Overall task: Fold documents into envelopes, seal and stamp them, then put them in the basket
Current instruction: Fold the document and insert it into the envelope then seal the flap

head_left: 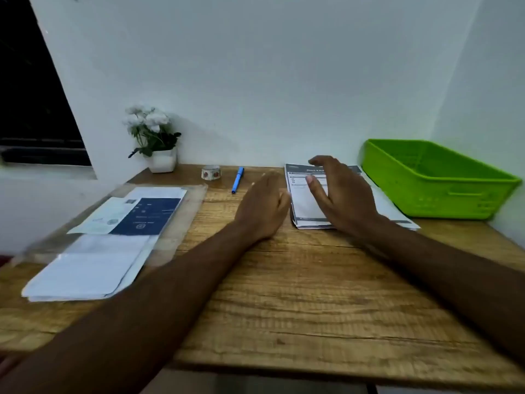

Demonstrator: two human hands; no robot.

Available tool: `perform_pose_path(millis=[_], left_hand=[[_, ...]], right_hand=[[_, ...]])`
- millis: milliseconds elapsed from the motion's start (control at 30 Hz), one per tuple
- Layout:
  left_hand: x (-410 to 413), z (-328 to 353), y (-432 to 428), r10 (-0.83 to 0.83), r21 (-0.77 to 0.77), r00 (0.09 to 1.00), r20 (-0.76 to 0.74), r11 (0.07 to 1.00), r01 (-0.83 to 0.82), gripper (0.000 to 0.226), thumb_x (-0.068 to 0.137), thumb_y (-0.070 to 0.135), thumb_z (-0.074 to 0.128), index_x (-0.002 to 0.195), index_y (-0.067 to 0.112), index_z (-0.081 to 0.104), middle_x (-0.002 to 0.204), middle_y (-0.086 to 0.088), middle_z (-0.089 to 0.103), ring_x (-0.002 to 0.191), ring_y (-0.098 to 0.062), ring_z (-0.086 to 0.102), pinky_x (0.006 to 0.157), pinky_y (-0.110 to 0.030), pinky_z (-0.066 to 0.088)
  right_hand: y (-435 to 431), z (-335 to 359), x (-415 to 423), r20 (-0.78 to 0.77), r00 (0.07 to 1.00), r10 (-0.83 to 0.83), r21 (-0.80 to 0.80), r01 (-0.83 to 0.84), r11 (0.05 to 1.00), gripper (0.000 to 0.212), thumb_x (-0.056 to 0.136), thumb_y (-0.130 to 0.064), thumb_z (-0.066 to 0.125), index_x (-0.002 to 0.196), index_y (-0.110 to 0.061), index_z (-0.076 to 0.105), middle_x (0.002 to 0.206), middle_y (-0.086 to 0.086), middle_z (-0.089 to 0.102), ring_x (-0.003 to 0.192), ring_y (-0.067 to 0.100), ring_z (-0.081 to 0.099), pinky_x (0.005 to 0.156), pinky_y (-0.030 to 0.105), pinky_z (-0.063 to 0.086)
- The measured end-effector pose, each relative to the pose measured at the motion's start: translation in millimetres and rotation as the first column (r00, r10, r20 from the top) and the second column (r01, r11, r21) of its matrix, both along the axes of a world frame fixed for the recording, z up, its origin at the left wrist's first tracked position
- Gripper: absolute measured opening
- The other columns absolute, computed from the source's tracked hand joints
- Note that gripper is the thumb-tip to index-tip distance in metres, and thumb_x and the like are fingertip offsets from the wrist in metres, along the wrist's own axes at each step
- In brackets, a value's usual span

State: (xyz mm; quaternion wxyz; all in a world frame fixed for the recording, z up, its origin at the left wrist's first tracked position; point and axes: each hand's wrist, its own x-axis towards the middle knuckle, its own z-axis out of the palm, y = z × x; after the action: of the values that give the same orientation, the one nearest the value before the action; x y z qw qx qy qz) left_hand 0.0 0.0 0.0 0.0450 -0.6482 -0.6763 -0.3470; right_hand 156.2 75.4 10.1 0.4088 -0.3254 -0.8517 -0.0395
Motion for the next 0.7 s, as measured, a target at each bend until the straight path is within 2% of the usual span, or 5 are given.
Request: perform_pose_path(millis=[167, 300, 467, 567, 700], left_hand=[[3.8, 2.1, -3.7, -0.007, -0.075, 0.993, -0.119, 0.997, -0.002, 0.051, 0.094, 0.022, 0.047, 0.14, 0.003, 0.036, 0.143, -0.016, 0.043, 0.132, -0.028, 0.037, 0.114, -0.044, 0.024], [0.1, 0.6, -0.7, -0.037, -0.131, 0.986, -0.165, 0.991, 0.015, 0.05, 0.093, 0.025, 0.048, 0.139, 0.008, 0.041, 0.143, -0.012, 0.045, 0.133, -0.027, 0.038, 0.113, -0.046, 0.024], [-2.3, 8.4, 6.4, -0.024, -0.05, 0.992, -0.125, 0.999, 0.018, 0.024, 0.09, 0.031, 0.056, 0.107, 0.019, 0.068, 0.109, 0.003, 0.067, 0.099, -0.013, 0.059, 0.087, -0.034, 0.045], [-6.2, 12.3, 7.7, -0.051, -0.069, 0.998, -0.045, 0.996, 0.048, 0.016, 0.088, 0.033, 0.062, 0.093, 0.022, 0.071, 0.092, 0.008, 0.07, 0.083, -0.007, 0.06, 0.067, -0.025, 0.043], [-13.2, 11.8, 7.4, -0.072, -0.108, 0.997, -0.022, 0.992, 0.069, 0.01, 0.081, 0.036, 0.069, 0.084, 0.027, 0.071, 0.082, 0.013, 0.069, 0.079, -0.002, 0.061, 0.063, -0.023, 0.044]], right_hand=[[-0.2, -5.3, 5.3, 0.189, 0.982, 0.004, -0.082, 0.012, 0.997, 0.03, 0.098, -0.044, 0.045, 0.117, -0.027, 0.061, 0.121, -0.006, 0.065, 0.112, 0.02, 0.06, 0.09, 0.036, 0.044], [9.5, 1.5, 11.7, 0.282, 0.959, 0.026, -0.211, 0.035, 0.977, 0.021, 0.096, -0.042, 0.048, 0.111, -0.034, 0.061, 0.118, -0.014, 0.063, 0.11, 0.012, 0.059, 0.08, 0.029, 0.039], [26.8, 24.7, 34.6, 0.481, 0.86, 0.172, -0.285, -0.032, 0.958, 0.016, 0.089, -0.051, 0.058, 0.094, -0.037, 0.064, 0.091, -0.022, 0.066, 0.087, -0.001, 0.061, 0.069, 0.028, 0.044], [30.3, 30.3, 51.0, 0.447, 0.827, 0.342, -0.459, -0.116, 0.881, 0.032, 0.073, -0.063, 0.069, 0.092, -0.038, 0.066, 0.085, -0.02, 0.067, 0.08, 0.002, 0.062, 0.071, 0.032, 0.05], [31.1, 35.3, 55.7, 0.442, 0.794, 0.417, -0.529, -0.144, 0.836, 0.035, 0.069, -0.052, 0.082, 0.095, -0.033, 0.068, 0.086, -0.017, 0.069, 0.077, 0.004, 0.063, 0.075, 0.036, 0.052]])
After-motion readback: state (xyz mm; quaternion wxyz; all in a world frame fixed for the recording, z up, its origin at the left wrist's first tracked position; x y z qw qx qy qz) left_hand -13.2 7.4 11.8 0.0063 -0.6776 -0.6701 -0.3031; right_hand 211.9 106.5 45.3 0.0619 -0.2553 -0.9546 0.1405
